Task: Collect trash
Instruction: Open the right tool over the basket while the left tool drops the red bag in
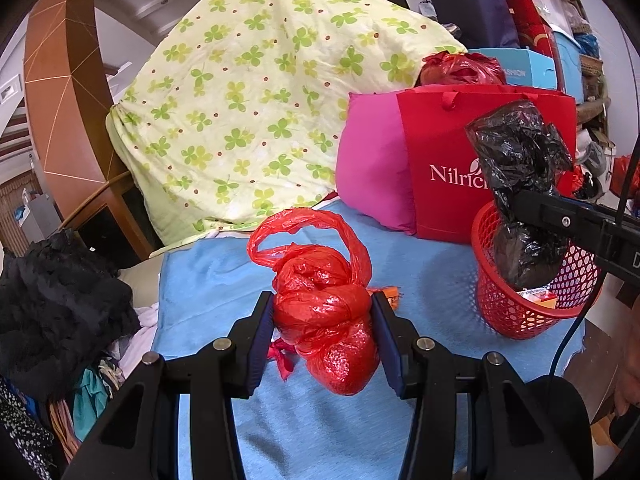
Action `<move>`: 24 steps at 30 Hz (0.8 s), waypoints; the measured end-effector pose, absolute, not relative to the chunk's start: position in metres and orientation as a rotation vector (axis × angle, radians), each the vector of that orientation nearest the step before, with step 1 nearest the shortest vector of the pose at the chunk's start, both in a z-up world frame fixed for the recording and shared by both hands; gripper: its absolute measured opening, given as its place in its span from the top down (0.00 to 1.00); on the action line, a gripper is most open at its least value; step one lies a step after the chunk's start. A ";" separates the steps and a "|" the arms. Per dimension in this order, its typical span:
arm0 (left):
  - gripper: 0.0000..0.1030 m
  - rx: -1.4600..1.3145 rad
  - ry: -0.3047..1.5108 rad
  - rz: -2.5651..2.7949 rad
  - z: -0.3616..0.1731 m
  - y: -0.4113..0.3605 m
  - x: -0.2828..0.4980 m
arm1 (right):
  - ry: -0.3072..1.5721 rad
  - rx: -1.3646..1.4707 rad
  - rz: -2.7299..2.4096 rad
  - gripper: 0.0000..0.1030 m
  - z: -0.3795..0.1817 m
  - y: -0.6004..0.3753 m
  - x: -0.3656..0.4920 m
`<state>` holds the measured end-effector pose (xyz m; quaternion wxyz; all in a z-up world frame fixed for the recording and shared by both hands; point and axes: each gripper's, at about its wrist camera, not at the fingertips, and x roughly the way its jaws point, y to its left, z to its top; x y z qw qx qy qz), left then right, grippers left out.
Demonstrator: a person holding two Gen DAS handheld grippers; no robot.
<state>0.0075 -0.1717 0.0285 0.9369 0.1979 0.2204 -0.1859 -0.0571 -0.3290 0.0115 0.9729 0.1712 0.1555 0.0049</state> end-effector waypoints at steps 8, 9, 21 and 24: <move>0.51 0.397 0.467 -0.447 0.026 -0.188 0.009 | 0.307 0.364 -0.031 0.61 0.010 -0.343 -0.064; 0.51 0.396 0.466 -0.458 0.026 -0.190 0.009 | 0.305 0.366 -0.039 0.61 0.010 -0.346 -0.066; 0.51 0.396 0.467 -0.662 0.024 -0.255 0.013 | 0.278 0.406 -0.210 0.61 0.003 -0.402 -0.089; 0.51 0.375 0.481 -0.731 0.022 -0.277 0.019 | 0.284 0.436 -0.257 0.60 -0.005 -0.424 -0.094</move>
